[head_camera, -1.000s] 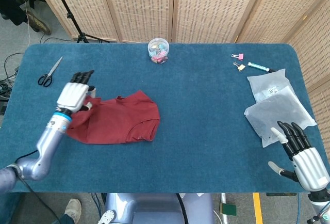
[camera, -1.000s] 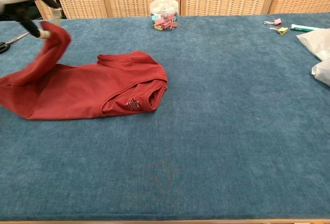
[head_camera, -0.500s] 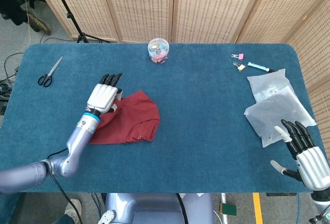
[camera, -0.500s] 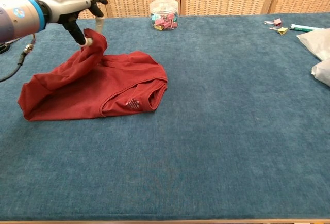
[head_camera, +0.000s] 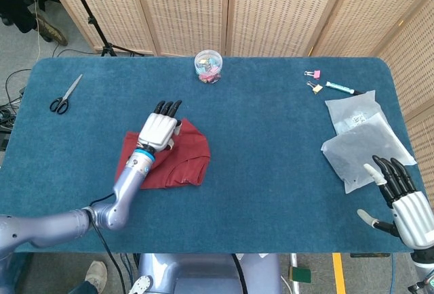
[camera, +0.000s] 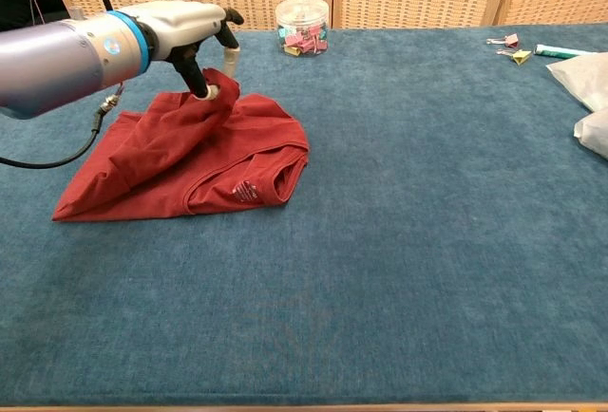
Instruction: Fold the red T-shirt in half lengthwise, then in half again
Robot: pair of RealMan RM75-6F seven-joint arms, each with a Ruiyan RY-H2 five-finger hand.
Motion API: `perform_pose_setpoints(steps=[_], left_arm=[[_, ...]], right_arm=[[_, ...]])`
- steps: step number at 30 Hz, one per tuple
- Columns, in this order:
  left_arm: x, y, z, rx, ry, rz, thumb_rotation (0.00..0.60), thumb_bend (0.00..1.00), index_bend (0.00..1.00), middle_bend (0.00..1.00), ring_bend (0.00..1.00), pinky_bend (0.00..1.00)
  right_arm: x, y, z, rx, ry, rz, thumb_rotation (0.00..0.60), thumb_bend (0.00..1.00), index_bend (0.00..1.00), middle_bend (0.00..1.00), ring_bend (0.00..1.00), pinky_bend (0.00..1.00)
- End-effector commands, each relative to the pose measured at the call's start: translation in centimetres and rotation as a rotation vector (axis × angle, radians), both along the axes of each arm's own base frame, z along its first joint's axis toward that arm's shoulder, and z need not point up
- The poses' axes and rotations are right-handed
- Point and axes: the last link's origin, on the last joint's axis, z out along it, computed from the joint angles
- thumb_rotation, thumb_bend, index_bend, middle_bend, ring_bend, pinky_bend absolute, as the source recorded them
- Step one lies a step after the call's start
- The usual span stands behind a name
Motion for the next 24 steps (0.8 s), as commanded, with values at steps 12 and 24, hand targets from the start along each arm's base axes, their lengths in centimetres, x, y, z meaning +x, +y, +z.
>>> perform_pose_setpoints(steps=[12, 24], left_arm=[[1.1, 0.2, -3.1, -0.021, -0.03, 0.035, 0.6, 0.46, 0.06, 0.0, 0.0, 0.0], [-0.5, 0.0, 1.1, 0.026, -0.135, 0.023, 0.6, 0.05, 0.0, 0.0, 0.0, 0.0]], right_arm=[[-0.2, -0.1, 0.3, 0.003, -0.01, -0.009, 0.6, 0.0, 0.0, 0.0, 0.0, 0.0], [-0.2, 0.0, 0.2, 0.007, -0.009, -0.006, 0.6, 0.0, 0.0, 0.0, 0.0, 0.0]])
